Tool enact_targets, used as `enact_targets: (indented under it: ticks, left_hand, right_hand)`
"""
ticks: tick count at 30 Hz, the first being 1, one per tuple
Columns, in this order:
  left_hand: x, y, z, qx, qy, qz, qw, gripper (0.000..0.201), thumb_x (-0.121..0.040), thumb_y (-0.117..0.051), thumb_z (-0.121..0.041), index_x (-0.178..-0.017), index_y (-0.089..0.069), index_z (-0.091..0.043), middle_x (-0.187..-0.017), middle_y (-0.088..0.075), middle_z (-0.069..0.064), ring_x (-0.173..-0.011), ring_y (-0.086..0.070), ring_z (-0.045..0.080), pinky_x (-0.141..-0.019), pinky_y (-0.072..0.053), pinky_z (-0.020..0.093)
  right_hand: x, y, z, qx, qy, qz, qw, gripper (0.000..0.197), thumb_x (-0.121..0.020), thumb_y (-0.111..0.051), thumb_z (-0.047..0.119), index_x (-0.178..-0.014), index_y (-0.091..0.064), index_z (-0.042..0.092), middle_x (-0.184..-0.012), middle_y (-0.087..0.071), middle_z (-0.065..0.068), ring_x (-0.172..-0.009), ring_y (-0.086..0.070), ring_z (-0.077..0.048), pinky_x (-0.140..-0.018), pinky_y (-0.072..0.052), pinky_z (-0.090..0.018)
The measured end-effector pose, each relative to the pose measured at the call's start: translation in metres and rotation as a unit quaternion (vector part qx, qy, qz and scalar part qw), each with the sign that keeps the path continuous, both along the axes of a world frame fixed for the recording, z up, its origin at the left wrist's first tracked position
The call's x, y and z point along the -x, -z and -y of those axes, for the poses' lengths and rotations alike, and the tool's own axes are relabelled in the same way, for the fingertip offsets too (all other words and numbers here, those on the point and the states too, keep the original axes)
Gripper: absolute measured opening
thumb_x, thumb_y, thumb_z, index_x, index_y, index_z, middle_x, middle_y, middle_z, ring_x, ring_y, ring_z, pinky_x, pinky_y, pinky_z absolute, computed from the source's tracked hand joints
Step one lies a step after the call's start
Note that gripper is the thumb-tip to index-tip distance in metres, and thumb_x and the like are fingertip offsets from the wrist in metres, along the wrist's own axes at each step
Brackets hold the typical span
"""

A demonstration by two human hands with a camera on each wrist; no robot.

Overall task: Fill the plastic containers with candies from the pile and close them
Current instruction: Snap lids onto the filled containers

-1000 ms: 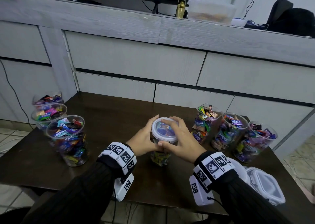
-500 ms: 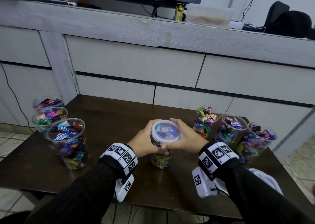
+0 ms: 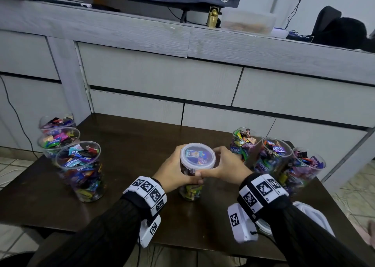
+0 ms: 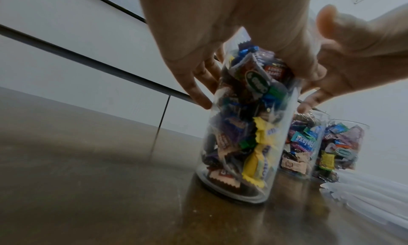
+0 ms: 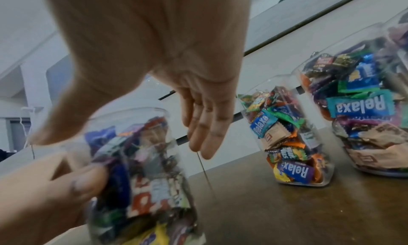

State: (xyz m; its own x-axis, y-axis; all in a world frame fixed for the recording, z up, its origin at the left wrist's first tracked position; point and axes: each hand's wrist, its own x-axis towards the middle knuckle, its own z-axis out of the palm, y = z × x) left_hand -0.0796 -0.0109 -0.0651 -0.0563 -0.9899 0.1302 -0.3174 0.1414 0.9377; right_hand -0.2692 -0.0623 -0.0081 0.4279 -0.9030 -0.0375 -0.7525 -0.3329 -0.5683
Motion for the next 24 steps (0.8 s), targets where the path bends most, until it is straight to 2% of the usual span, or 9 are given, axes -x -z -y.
enact_targets:
  ticks: [2, 3, 4, 6, 10, 12, 14, 20, 24]
  left_hand:
    - [0.004, 0.002, 0.002, 0.007, -0.025, 0.002, 1.000, 0.099, -0.046, -0.090, -0.051, -0.130, -0.037, -0.047, -0.126, -0.056, -0.021, -0.120, -0.054, 0.000, -0.101, -0.050, 0.033]
    - [0.005, 0.003, 0.003, 0.009, -0.035, 0.005, 0.999, 0.101, -0.046, -0.089, -0.051, -0.132, -0.035, -0.044, -0.128, -0.054, -0.021, -0.121, -0.053, 0.001, -0.102, -0.049, 0.035]
    - [0.007, 0.003, 0.003, 0.012, -0.042, 0.009, 0.999, 0.102, -0.047, -0.089, -0.052, -0.133, -0.034, -0.043, -0.129, -0.054, -0.020, -0.121, -0.052, 0.001, -0.103, -0.049, 0.036]
    - [0.009, 0.004, 0.004, 0.015, -0.051, 0.017, 0.998, 0.102, -0.049, -0.089, -0.051, -0.134, -0.033, -0.043, -0.129, -0.052, -0.020, -0.122, -0.051, 0.000, -0.103, -0.049, 0.037]
    - [0.009, 0.005, 0.004, 0.014, -0.056, 0.029, 0.998, 0.104, -0.049, -0.088, -0.053, -0.136, -0.032, -0.042, -0.131, -0.051, -0.021, -0.123, -0.050, 0.001, -0.104, -0.048, 0.037]
    - [0.008, 0.006, 0.004, 0.012, -0.055, 0.030, 0.998, 0.104, -0.050, -0.088, -0.052, -0.137, -0.031, -0.042, -0.131, -0.050, -0.021, -0.124, -0.050, 0.002, -0.104, -0.048, 0.037]
    - [0.007, 0.006, 0.005, 0.011, -0.053, 0.031, 0.998, 0.103, -0.052, -0.089, -0.049, -0.137, -0.031, -0.041, -0.132, -0.050, -0.020, -0.124, -0.050, 0.003, -0.104, -0.048, 0.038]
    - [0.005, 0.005, 0.007, 0.003, -0.052, 0.042, 0.998, 0.100, -0.058, -0.090, -0.042, -0.138, -0.030, -0.039, -0.134, -0.050, -0.016, -0.125, -0.049, 0.005, -0.105, -0.046, 0.039]
    - [0.006, 0.002, 0.006, 0.000, -0.043, 0.048, 0.998, 0.101, -0.063, -0.089, -0.040, -0.143, -0.028, -0.032, -0.138, -0.048, -0.013, -0.128, -0.046, 0.006, -0.108, -0.044, 0.040]
  right_hand:
    - [0.000, 0.000, -0.005, 0.038, 0.027, -0.028, 0.999, 0.056, -0.057, -0.078, 0.066, -0.083, -0.057, 0.020, -0.075, -0.060, 0.011, -0.066, -0.054, 0.001, -0.048, -0.034, -0.009]
    - [0.000, 0.001, -0.006, 0.049, 0.026, -0.024, 0.998, 0.050, -0.059, -0.076, 0.066, -0.075, -0.059, 0.021, -0.068, -0.060, 0.011, -0.061, -0.054, -0.001, -0.046, -0.034, -0.011]
    - [0.001, 0.001, -0.008, 0.058, 0.018, -0.017, 0.998, 0.049, -0.062, -0.074, 0.066, -0.077, -0.064, 0.020, -0.067, -0.062, 0.009, -0.061, -0.056, -0.002, -0.047, -0.035, -0.012]
    - [0.002, 0.001, -0.010, 0.071, -0.002, -0.019, 0.997, 0.056, -0.067, -0.069, 0.067, -0.093, -0.068, 0.016, -0.074, -0.065, 0.007, -0.067, -0.058, -0.003, -0.053, -0.039, -0.016]
    - [0.002, 0.000, -0.012, 0.101, 0.007, -0.090, 0.991, 0.069, -0.068, -0.061, 0.074, -0.101, -0.061, 0.013, -0.079, -0.058, 0.005, -0.072, -0.053, -0.007, -0.055, -0.037, -0.021]
    - [0.000, -0.003, -0.012, 0.109, 0.008, -0.091, 0.990, 0.074, -0.067, -0.063, 0.074, -0.108, -0.059, 0.013, -0.098, -0.060, -0.001, -0.089, -0.056, -0.014, -0.070, -0.046, -0.027]
    - [-0.001, -0.006, -0.013, 0.122, -0.006, -0.097, 0.988, 0.074, -0.069, -0.063, 0.073, -0.115, -0.058, 0.015, -0.108, -0.059, -0.002, -0.098, -0.055, -0.016, -0.081, -0.048, -0.030]
    - [0.001, -0.005, -0.018, 0.096, -0.025, -0.042, 0.994, 0.071, -0.076, -0.065, 0.062, -0.130, -0.053, 0.017, -0.118, -0.057, -0.003, -0.105, -0.054, -0.014, -0.085, -0.043, -0.024]
    - [0.001, -0.003, -0.015, 0.054, -0.038, -0.030, 0.997, 0.075, -0.079, -0.063, 0.059, -0.139, -0.044, 0.017, -0.133, -0.049, -0.006, -0.119, -0.047, -0.015, -0.095, -0.039, -0.026]
